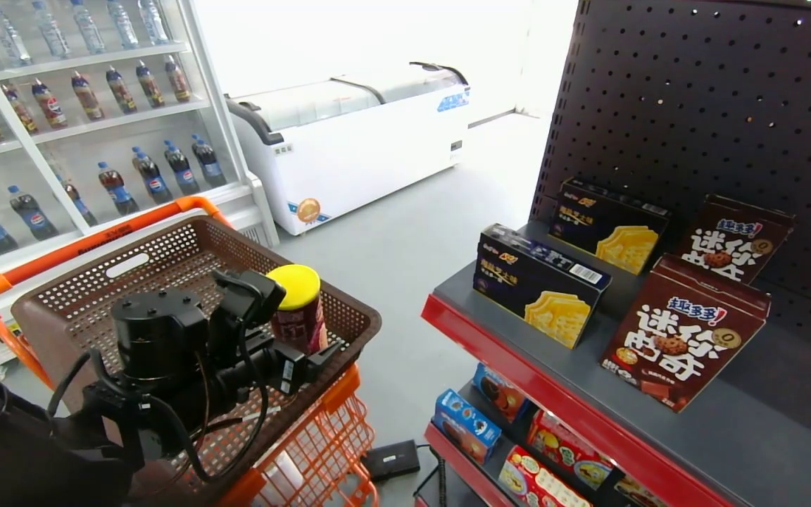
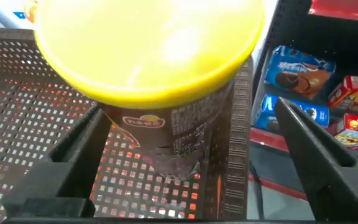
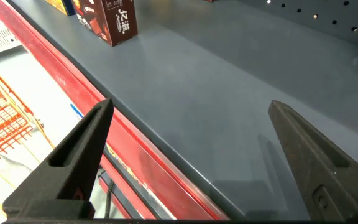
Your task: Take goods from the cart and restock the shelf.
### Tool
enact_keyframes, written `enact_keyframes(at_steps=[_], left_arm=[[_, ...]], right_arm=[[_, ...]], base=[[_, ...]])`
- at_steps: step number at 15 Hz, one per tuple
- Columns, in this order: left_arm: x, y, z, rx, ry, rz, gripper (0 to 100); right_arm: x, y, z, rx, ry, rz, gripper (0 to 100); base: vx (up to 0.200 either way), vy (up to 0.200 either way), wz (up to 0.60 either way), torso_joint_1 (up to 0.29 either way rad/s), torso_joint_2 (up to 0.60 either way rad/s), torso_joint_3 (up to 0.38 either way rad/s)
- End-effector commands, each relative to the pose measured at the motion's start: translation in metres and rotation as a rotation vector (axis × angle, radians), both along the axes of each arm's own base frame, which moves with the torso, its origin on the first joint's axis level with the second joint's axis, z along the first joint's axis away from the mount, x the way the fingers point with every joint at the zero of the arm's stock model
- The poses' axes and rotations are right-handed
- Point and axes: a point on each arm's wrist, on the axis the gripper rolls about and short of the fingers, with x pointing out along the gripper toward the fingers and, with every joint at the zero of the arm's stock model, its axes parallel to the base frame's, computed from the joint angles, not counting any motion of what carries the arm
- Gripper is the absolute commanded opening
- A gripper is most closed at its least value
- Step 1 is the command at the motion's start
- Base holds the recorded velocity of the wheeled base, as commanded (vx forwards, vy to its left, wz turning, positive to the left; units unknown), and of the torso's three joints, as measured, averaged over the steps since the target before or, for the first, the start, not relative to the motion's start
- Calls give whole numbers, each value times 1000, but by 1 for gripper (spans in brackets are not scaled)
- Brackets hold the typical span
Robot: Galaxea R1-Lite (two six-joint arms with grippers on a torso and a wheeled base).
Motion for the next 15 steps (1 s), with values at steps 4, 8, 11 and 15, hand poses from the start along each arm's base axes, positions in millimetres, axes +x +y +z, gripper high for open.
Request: enact_keyframes(at_steps=[4,8,11,15], left_arm=[[17,5,-19,-1,2,34,100],[24,6,-26,-7,-19,48,100],[27,5,-24,-9,-33,55,0],[27,-3,-8,-57,-94,39,0]], right_arm=[[0,0,0,0,2,0,100],[0,0,0,0,2,0,100],[0,0,0,0,2,0,100],[0,0,0,0,2,0,100]], base=[[0,0,0,0,0,0],[0,0,0,0,0,0],[0,0,0,0,0,0],[0,0,0,0,0,0]])
